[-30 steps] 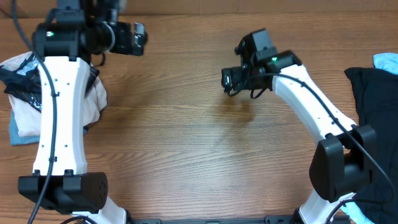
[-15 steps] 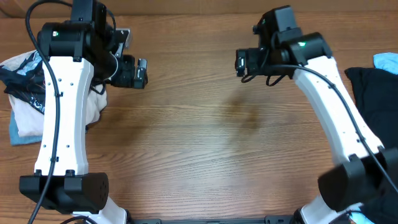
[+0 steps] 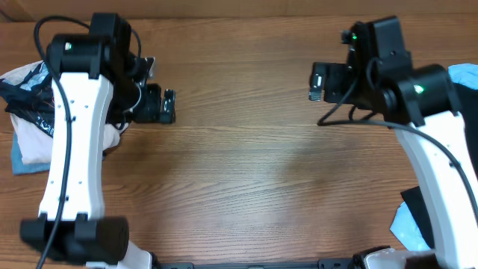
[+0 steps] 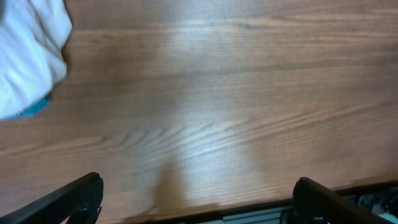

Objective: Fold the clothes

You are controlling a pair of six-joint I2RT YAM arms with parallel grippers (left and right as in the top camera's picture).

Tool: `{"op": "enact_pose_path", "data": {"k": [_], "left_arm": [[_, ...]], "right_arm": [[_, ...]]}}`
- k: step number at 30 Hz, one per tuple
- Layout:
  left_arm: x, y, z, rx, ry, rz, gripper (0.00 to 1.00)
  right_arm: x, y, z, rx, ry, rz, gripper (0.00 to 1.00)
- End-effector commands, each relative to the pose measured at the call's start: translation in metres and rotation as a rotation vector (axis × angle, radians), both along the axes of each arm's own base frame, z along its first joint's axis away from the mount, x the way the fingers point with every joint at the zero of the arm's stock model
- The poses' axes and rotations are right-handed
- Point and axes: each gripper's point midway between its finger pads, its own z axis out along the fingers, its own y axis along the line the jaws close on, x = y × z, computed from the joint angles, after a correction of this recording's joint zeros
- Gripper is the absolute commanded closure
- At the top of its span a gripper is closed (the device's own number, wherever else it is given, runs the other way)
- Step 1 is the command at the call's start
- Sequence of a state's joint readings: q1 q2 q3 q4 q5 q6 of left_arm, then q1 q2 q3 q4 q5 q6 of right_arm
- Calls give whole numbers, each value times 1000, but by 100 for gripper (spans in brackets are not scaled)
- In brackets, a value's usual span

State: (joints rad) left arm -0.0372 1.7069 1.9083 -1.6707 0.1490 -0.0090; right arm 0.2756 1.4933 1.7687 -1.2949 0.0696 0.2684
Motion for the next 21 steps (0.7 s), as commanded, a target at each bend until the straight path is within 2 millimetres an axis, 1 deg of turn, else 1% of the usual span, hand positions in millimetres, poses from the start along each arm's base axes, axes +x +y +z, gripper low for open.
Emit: {"op": "enact_pose_path", "data": {"k": [1,4,6,7,11,13,14,17,21], "left_arm": [[-28,0,30,-5,-136,8,0],[-46,0,44,-12,-299,3,0],[-57,3,53,-2,-425,9,0],[-66,8,59,18,-521,19,0],[-95,23,72,106,-783,-1,0],[-110,32,75,147,-889,33,0],[-123,42,75,190,-961,70,0],[-139,48,72,213,-1012,94,0],[-152,48,67,212,-1015,95,0]], "right_arm": [[-24,-15,23,9,-85,-65,0],[-47,-21,28,30,-148,-64,0],[-62,-25,27,44,-195,-64,0],[-76,-29,20,56,-230,-64,0],[-105,-39,-6,78,-310,-68,0],[-115,-47,-16,74,-364,-91,0],[-119,-57,-24,62,-442,-131,0],[-120,-72,-33,24,-503,-197,0],[-129,-77,-57,-19,-415,-199,0]]}}
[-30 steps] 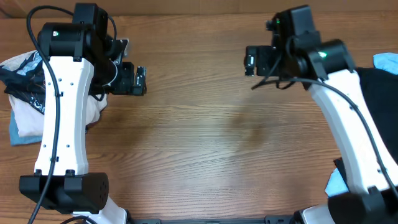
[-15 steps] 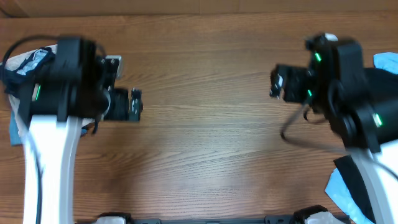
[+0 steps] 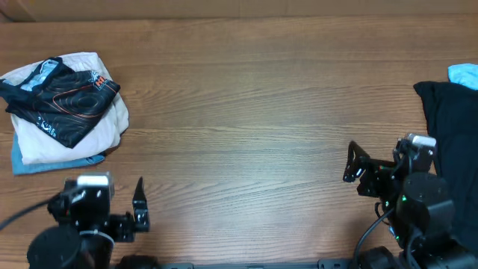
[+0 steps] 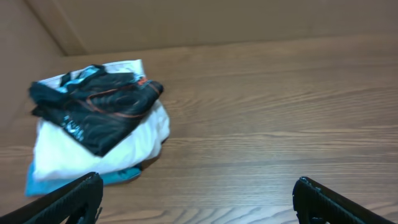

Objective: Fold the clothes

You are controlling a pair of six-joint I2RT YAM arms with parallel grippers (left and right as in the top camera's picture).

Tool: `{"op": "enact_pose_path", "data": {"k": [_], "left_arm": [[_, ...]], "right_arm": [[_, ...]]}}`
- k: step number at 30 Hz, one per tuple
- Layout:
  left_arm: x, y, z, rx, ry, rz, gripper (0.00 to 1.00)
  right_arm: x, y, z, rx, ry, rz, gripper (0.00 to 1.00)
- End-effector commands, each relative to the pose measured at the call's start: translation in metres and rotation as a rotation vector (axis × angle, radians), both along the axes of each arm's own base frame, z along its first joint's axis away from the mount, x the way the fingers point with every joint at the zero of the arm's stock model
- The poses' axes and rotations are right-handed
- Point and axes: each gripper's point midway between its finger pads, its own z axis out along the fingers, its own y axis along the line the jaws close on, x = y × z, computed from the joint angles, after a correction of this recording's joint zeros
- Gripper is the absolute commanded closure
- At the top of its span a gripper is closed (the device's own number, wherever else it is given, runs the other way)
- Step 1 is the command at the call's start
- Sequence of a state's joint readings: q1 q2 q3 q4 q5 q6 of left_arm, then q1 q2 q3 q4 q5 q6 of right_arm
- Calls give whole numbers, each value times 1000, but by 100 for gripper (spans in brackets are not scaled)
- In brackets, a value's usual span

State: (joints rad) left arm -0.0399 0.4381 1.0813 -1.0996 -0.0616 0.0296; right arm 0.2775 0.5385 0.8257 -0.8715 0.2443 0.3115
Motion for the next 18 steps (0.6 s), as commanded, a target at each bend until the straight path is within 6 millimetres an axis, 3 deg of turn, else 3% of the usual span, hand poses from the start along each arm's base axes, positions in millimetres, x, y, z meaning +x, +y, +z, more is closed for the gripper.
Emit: {"op": "enact_pose_path", "data": {"k": [1,9,18], "left_arm": [[-9,7,-9,39,21,26,0],[-31,8,-45,49,196,23,0],[-31,8,-46,49,200,23,0]], "right_arm": [[-6,-12,-17,-49,61,-52,0],[-21,-16,-39,-84,172,-49,0],[-23,-16,-41,-86,180,-49,0]]}}
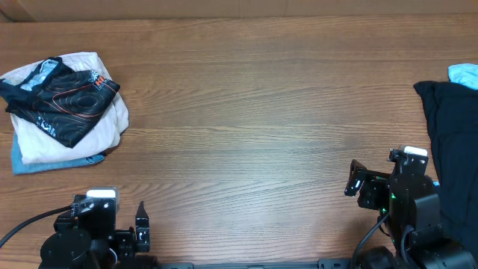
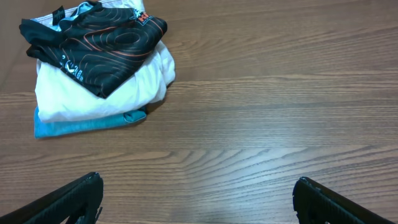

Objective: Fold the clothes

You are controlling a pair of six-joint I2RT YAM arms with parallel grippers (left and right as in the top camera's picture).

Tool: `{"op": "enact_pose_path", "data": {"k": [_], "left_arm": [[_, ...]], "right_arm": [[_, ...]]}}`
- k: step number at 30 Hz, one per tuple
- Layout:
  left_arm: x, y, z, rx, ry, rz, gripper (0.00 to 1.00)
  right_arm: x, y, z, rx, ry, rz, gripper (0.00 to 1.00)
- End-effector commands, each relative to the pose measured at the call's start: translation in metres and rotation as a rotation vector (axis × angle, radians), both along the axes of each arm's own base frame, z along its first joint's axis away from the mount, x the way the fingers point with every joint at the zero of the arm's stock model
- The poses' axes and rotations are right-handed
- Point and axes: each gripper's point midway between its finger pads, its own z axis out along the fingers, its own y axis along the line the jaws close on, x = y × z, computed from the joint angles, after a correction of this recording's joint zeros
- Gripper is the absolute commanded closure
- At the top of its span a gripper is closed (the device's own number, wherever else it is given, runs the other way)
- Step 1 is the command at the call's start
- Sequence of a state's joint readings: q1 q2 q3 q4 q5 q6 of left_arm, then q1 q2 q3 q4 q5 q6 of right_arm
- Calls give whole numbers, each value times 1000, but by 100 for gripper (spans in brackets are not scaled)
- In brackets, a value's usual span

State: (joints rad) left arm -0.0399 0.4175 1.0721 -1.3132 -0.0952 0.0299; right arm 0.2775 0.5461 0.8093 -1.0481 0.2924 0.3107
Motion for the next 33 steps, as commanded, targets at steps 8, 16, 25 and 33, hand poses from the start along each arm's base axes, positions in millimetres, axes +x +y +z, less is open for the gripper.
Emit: {"op": "enact_pose_path", "data": {"k": [8,16,25,33], "left_arm": [[0,1,-1,22,-1,-8,0],[0,1,-1,22,-1,-8,0],[0,1,-1,22,-1,-8,0],[0,1,-1,22,-1,-8,0]], "right_arm": [[-4,-11,6,5,-34,-50,0],[-11,-37,11,2,-69,-177,0],[-14,-24,29,-38,-389,-26,0],[9,0,-2,-13,-523,106,0]]}}
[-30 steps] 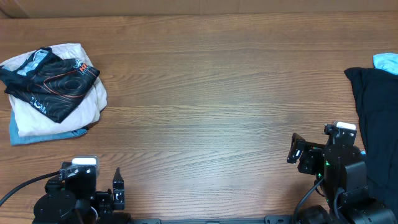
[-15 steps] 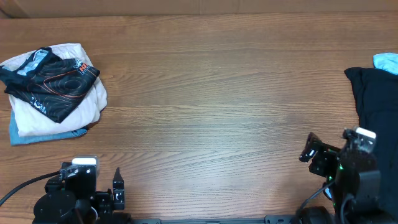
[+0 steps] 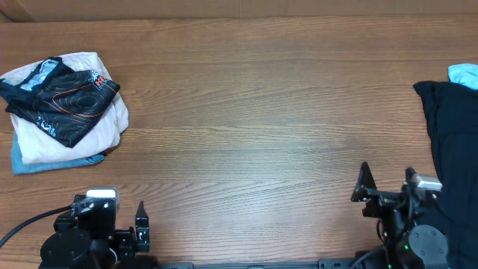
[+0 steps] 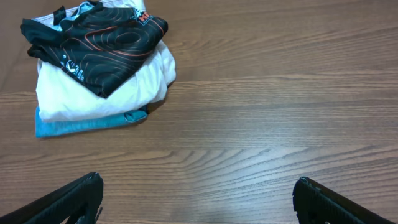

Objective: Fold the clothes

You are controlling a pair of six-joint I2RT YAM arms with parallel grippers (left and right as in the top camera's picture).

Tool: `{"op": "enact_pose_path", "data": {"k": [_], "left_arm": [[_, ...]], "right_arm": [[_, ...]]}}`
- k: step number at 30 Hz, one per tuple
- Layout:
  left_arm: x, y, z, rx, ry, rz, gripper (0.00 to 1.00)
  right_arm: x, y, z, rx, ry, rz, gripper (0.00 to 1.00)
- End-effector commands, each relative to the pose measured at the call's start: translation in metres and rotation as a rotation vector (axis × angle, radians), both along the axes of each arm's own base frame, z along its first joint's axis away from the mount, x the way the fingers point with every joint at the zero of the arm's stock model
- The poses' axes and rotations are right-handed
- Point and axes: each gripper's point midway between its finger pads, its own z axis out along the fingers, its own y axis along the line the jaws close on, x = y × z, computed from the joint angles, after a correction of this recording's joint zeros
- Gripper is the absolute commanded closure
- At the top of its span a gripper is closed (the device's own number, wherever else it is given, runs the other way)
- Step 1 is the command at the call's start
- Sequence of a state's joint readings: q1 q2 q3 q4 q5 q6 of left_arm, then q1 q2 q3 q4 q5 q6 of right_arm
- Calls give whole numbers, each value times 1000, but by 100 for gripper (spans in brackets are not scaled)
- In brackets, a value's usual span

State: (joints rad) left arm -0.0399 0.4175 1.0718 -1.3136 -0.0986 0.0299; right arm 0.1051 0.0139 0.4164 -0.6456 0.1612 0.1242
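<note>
A folded stack (image 3: 63, 112) lies at the table's far left: a black garment with orange lines (image 4: 93, 40) on top, a white one (image 4: 93, 93) under it, and a blue one (image 4: 74, 123) at the bottom. A loose dark garment (image 3: 452, 142) lies at the right edge. My left gripper (image 4: 198, 190) is low at the front-left edge, open and empty, well short of the stack. My right gripper (image 3: 387, 185) is at the front right beside the dark garment, fingers apart and holding nothing.
A light blue piece of cloth (image 3: 464, 72) shows at the right edge behind the dark garment. The wooden table (image 3: 254, 127) stretches between the stack and the loose garment. A wall or board runs along the table's far edge.
My right arm has drawn back lower toward the front edge, so the gripper sits nearer the bottom of the overhead view. The left arm and the clothes have not moved.
Both arms were first stretched out over the far part of the table, the left beside the stack. Then both were pulled back to the front edge, uncovering the stack and the dark garment. The left dropped lower, then the right.
</note>
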Motion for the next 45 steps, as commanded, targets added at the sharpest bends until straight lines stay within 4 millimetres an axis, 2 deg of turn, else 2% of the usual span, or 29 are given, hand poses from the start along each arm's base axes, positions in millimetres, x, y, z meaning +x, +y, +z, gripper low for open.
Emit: {"op": "enact_pose_path", "data": {"k": [1,5,10,14,16,45], "left_arm": [[0,1,-1,20,-2,-11,0],[0,1,-1,20,-2,-11,0],[0,1,-1,20,-2,-11,0],[0,1,-1,20,-2,-11,0],[0,1,-1,20,-2,-11,0],[0,1,-1,20,-2,-11,0]], "right_arm": [[15,15,-12,-33,-42,88,0],[33,18,-15,-41,-153,93,0],[45,19,-23,-44,-271,90,0],[46,22,-39,-123,-223,114,0],[46,25,-53,-129,-164,133,0],[46,26,-52,-127,-168,136,0]]}}
